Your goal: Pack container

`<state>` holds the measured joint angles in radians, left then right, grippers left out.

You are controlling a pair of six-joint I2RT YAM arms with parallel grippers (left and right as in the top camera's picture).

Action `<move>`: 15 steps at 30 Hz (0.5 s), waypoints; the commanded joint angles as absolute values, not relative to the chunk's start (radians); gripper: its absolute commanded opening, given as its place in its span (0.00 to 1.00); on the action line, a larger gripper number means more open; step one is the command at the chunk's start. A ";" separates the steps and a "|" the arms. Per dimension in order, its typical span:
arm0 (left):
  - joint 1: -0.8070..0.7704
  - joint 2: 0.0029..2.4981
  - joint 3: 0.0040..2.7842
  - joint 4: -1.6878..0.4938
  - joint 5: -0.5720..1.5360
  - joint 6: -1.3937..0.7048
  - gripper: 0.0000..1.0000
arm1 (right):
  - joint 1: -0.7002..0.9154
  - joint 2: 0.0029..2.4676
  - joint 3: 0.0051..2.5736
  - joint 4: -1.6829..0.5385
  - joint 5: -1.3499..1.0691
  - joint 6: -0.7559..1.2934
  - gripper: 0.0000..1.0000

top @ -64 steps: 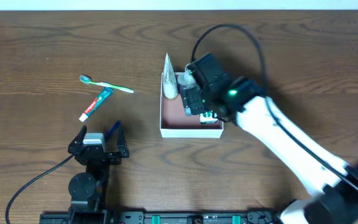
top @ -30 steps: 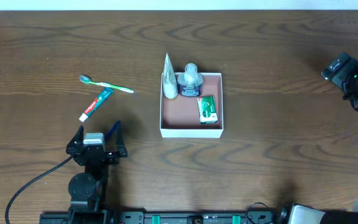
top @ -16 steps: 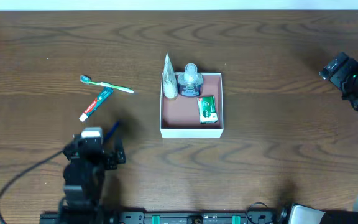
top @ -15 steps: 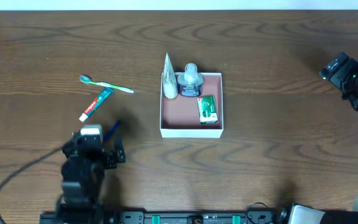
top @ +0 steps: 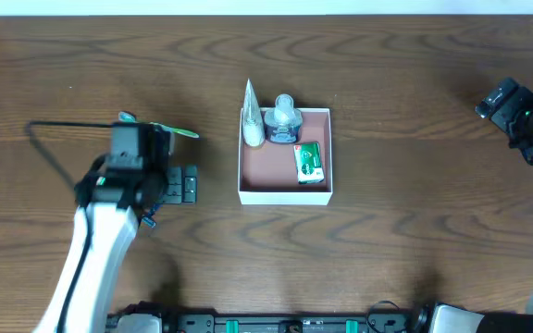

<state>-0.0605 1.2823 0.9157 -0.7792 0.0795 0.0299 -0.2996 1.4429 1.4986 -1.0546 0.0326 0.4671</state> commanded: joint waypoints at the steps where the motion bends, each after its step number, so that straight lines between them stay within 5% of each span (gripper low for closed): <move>1: -0.055 1.387 0.928 -0.787 0.092 0.033 0.98 | -0.305 1.445 1.510 -1.055 0.033 0.478 0.99; 15: -0.055 1.606 0.922 -0.670 0.063 0.209 0.96 | -0.305 1.445 1.510 -1.056 0.033 0.478 0.99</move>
<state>-0.0605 1.5906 0.9157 -0.6903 0.0788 0.1406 -0.2996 1.4429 1.4986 -1.0546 0.0326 0.4671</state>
